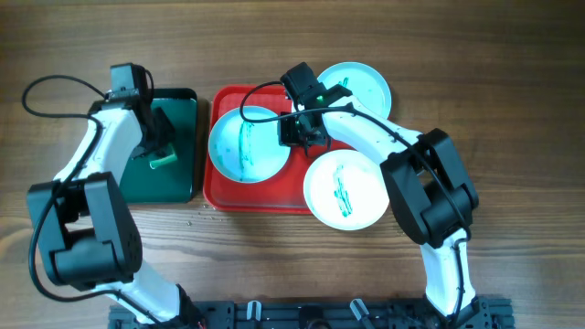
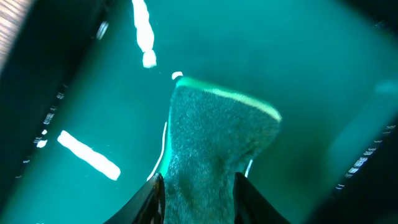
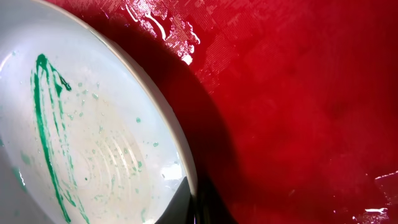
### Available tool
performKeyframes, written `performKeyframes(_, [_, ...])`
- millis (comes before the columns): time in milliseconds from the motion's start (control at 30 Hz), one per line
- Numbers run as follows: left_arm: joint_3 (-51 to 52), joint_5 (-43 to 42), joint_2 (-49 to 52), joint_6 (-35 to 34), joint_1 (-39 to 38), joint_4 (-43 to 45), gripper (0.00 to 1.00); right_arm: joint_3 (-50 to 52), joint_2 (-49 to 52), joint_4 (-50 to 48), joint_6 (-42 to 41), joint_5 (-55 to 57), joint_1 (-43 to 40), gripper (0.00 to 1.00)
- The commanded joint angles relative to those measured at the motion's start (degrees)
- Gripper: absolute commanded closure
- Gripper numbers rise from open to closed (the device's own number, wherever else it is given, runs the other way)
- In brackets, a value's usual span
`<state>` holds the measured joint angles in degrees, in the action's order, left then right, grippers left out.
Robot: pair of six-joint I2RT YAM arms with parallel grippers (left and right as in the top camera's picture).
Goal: Clean dirty plates on tray and stack at the side
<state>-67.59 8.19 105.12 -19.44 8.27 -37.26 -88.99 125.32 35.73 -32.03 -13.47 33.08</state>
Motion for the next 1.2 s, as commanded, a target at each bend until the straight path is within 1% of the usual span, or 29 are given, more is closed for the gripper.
performKeyframes(0, [2.43, 0.90, 2.16, -0.26, 0.22, 2.93, 0.67, 0.24, 2.21, 0.44, -1.09, 1.60, 0.66, 0.96])
performKeyframes(100, [2.78, 0.81, 3.72, 2.10, 0.22, 4.81, 0.67, 0.24, 2.21, 0.31, -1.11, 1.60, 0.66, 0.96])
performKeyframes(167, [2.78, 0.66, 4.44, 2.73, 0.22, 5.03, 0.81, 0.24, 2.21, 0.28, -1.11, 1.60, 0.66, 0.96])
performKeyframes(200, [2.78, 0.66, 4.57, 2.73, 0.22, 5.05, 0.94, 0.24, 2.21, 0.28, -1.11, 1.57, 0.66, 0.96])
performKeyframes(233, [2.78, 0.66, 4.57, 2.71, 0.22, 5.05, 0.96, 0.24, 2.21, 0.28, -1.11, 1.57, 0.66, 0.96])
performKeyframes(367, [2.32, -0.15, 3.72, 2.71, 0.22, 4.24, 0.96, 0.22, 2.21, -0.37, -1.07, 1.36, 0.66, 0.96])
performKeyframes(433, [0.15, -1.97, 1.55, 2.75, 0.22, 0.74, 0.96, 0.22, 2.19, -0.57, -1.09, 1.36, 0.66, 0.95])
performKeyframes(467, [-1.92, -4.00, -0.94, 4.02, 0.22, -2.27, 0.96, 0.15, 2.19, -0.52, -0.94, 1.16, 0.61, 0.95])
performKeyframes(500, [-3.39, -9.27, -3.78, 7.72, 0.22, -4.37, 0.96, 0.15, 2.19, -0.52, 0.20, -0.39, 0.33, 0.95])
performKeyframes(633, [-3.48, -17.73, -8.22, 12.41, 0.22, -5.97, 0.96, 0.17, 2.19, 0.28, 0.72, -2.93, -0.92, 0.96])
performKeyframes(733, [-3.45, -25.94, -8.41, 17.00, 0.17, -6.12, 0.96, 0.17, 2.19, 0.72, 1.77, -3.63, -1.51, 0.96])
performKeyframes(767, [-3.28, -26.82, -8.35, 17.75, -0.63, -6.08, 0.96, 0.17, 2.19, 0.81, 2.05, -3.82, -1.55, 0.96])
performKeyframes(833, [-2.86, -26.84, -8.26, 17.73, -2.10, -5.62, 0.96, 0.17, 2.19, 0.81, 2.10, -3.82, -1.55, 0.96])
performKeyframes(967, [-1.05, -26.60, -7.06, 17.29, -8.52, -2.21, 0.96, 0.17, 2.19, 1.07, 3.48, -4.79, -1.55, 0.96])
performKeyframes(1000, [-0.87, -24.57, -6.10, 15.04, -10.01, -0.98, 0.96, 0.17, 2.19, 1.22, 3.48, -4.87, -1.66, 0.95])
performKeyframes(1067, [-0.87, -21.75, -3.76, 12.68, -11.93, 0.35, 0.96, 0.17, 2.19, 1.14, 3.37, -5.75, -2.05, 0.96])
performKeyframes(1167, [-0.87, -21.14, 1.95, 10.78, -14.67, 3.63, 0.96, 0.17, 2.19, 1.01, 3.34, -5.95, -2.60, 0.96])
